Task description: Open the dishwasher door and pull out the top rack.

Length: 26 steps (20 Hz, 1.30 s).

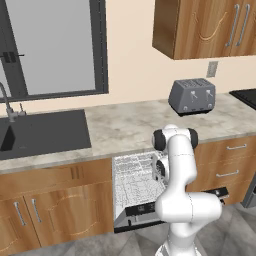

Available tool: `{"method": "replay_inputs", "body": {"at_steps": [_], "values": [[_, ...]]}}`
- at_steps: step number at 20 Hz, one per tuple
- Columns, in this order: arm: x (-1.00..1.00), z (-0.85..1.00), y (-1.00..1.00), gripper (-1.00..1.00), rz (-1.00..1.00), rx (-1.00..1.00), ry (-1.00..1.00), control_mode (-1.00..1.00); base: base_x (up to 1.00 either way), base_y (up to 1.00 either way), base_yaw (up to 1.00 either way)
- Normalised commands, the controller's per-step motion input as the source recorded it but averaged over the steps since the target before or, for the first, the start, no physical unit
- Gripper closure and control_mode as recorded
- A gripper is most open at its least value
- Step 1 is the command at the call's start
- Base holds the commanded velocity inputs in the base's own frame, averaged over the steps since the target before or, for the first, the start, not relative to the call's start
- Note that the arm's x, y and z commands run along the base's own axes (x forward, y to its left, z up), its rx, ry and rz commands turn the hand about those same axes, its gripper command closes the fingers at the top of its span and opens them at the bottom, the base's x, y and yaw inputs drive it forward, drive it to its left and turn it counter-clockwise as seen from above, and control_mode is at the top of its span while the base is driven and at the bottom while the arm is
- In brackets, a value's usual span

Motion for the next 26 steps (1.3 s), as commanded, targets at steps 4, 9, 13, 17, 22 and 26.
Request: {"method": "replay_inputs", "body": {"at_steps": [4,9,13,17,22,26], "values": [[-0.64,-0.46,-0.34,1.00,0.00,0.00,0.07,-1.00,0.00,0.00,0.00],[-0.58,-0.38,-0.26,1.00,0.00,0.00,0.06,-1.00,0.00,0.00,0.00],[-0.56,-0.28,-0.28,1.00,0.00,0.00,0.06,-1.00,0.00,0.00,0.00],[-0.66,-0.20,-0.39,1.00,0.00,0.00,0.05,-1.00,0.00,0.00,0.00],[-0.50,-0.03,-0.38,1.00,0.04,0.00,0.11,-1.00,0.00,0.00,0.00],[-0.33,0.00,-0.40,1.00,0.06,0.00,0.17,-1.00,0.00,0.00,0.00]]}}
